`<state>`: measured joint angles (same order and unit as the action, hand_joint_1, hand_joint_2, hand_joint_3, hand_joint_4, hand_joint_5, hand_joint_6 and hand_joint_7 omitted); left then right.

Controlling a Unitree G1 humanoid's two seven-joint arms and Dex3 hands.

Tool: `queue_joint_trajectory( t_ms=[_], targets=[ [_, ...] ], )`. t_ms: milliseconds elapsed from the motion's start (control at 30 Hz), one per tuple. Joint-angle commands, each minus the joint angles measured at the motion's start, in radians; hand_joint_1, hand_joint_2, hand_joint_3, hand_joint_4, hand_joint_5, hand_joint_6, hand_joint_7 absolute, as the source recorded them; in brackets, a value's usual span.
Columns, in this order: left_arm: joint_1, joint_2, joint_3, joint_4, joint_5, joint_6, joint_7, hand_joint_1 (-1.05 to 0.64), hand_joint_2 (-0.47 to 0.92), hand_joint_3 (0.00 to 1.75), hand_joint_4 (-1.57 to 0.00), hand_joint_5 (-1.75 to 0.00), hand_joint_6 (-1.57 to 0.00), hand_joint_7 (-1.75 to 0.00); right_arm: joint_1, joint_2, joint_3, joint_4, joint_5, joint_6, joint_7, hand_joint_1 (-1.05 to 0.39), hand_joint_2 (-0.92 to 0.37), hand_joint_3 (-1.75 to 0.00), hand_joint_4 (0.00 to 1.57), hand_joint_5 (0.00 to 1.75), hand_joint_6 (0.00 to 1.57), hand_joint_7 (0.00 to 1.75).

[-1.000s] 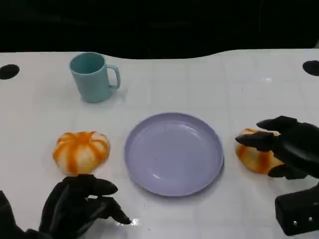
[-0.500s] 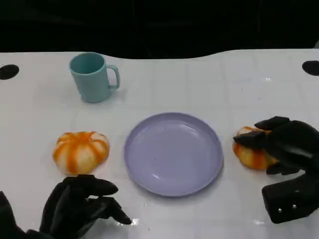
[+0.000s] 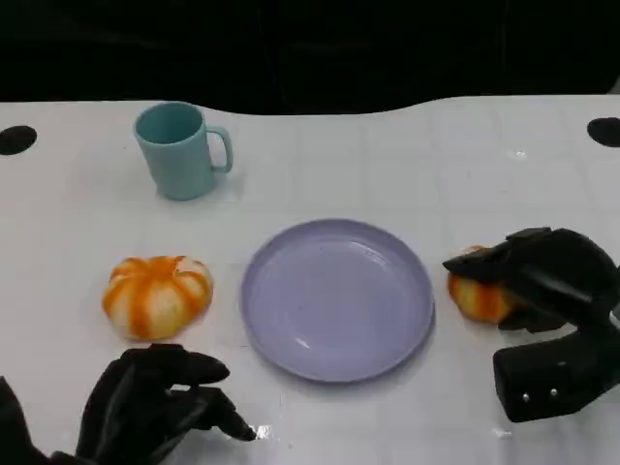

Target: Grasp the bread from the table and place it into the plate.

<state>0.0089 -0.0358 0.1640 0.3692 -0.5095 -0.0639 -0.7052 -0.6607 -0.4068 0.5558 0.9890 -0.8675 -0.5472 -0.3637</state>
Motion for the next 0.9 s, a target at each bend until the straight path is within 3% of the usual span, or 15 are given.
queue_joint_trajectory(
  t_ms=[33,167,200,233,300,400,500,733,900],
  targets=[
    [0.006,0.011,0.003,-0.016,0.008,-0.005,0.012,-0.96,0.65,0.00,-1.57,-0.49,-1.57,-0.01,-0.011,0.003,-0.009,0.043,0.015,-0.086,-0.169,0.03,-0.82,-0.01,1.05,1.20,1.26,0.18],
    [0.004,0.012,0.003,-0.011,0.004,-0.006,0.005,-0.95,0.65,0.00,-1.57,-0.48,-1.57,0.00,-0.026,0.002,0.014,0.078,-0.010,-0.098,-0.239,0.05,-0.87,-0.05,1.00,1.59,1.38,0.24],
    [0.004,0.012,0.003,-0.010,0.006,-0.008,0.004,-0.95,0.65,0.00,-1.57,-0.48,-1.57,0.00,-0.029,0.001,0.015,0.081,-0.009,-0.099,-0.244,0.05,-0.84,-0.13,0.98,1.68,1.33,0.44],
    [0.004,0.012,0.003,-0.010,0.006,-0.009,0.004,-0.95,0.66,0.00,-1.57,-0.48,-1.57,0.00,-0.030,0.001,0.017,0.083,-0.011,-0.099,-0.255,0.04,-0.77,-0.28,0.97,1.71,1.20,0.76],
    [0.006,0.011,0.002,-0.015,0.007,-0.008,0.008,-0.95,0.66,0.00,-1.57,-0.48,-1.57,0.00,-0.031,0.004,0.016,0.086,-0.011,-0.096,-0.280,0.04,-0.53,-0.69,0.97,1.74,1.01,1.25],
    [0.008,0.011,0.001,-0.019,0.008,-0.005,0.012,-0.95,0.66,0.00,-1.57,-0.48,-1.57,0.00,-0.032,0.006,0.009,0.090,0.001,-0.106,-0.297,0.06,-0.39,-0.95,0.97,1.75,0.87,1.56],
    [0.009,0.010,0.000,-0.022,0.007,0.001,0.015,-0.95,0.65,0.00,-1.57,-0.48,-1.57,-0.01,-0.032,0.011,-0.009,0.092,0.026,-0.136,-0.318,0.08,-0.31,-1.09,0.98,1.75,0.84,1.63],
    [0.011,0.011,-0.003,-0.025,0.014,-0.006,0.017,-0.96,0.66,0.00,-1.57,-0.48,-1.57,-0.01,-0.033,0.028,-0.056,0.067,0.087,-0.186,-0.339,0.13,-0.20,-1.29,1.03,1.75,0.89,1.57],
    [0.009,0.010,-0.001,-0.023,0.005,0.003,0.013,-0.95,0.65,0.00,-1.57,-0.47,-1.57,0.00,-0.026,0.044,-0.090,0.009,0.138,-0.241,-0.299,0.13,-0.15,-1.43,1.05,1.75,0.87,1.63]
  ],
)
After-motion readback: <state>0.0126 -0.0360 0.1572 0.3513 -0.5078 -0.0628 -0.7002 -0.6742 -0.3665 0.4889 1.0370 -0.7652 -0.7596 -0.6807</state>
